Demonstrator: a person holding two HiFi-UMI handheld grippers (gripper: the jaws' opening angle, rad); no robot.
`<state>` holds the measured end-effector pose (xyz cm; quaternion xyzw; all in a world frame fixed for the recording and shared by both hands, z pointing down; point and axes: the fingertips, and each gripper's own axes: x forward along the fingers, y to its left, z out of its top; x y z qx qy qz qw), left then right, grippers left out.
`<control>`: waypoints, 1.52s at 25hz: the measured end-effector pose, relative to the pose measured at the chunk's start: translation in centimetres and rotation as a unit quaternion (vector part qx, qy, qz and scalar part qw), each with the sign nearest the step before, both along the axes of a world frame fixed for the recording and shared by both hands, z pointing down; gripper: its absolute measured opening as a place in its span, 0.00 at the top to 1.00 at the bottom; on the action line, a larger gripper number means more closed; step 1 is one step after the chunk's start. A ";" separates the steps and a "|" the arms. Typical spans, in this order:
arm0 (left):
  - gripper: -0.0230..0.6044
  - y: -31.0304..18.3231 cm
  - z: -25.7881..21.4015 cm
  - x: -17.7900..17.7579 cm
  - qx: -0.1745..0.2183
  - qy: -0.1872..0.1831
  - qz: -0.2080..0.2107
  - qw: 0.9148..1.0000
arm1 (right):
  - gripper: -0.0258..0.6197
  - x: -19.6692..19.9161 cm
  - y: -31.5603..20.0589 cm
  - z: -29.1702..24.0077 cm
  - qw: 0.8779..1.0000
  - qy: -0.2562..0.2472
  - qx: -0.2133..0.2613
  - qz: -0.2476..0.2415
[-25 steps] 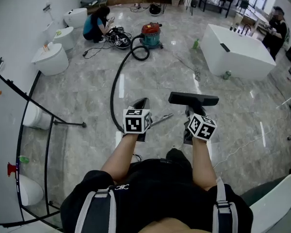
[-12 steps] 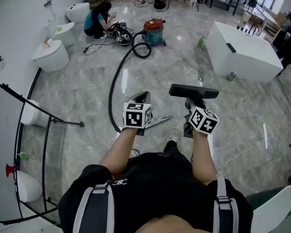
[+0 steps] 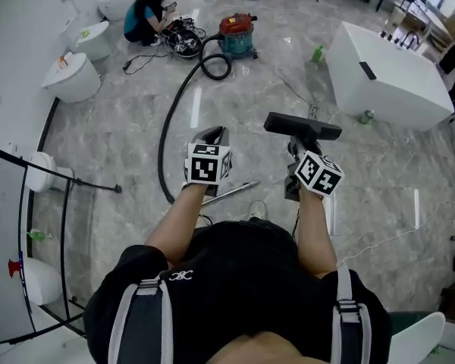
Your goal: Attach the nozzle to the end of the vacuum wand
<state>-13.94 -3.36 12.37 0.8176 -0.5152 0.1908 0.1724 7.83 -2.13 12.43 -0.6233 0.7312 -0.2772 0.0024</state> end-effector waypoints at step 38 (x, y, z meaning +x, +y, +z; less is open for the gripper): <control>0.71 -4.9 89.6 7.7 -0.345 -0.233 0.324 0.850 | 0.68 4.2 -15.9 67.2 0.954 -0.114 -0.274 -0.041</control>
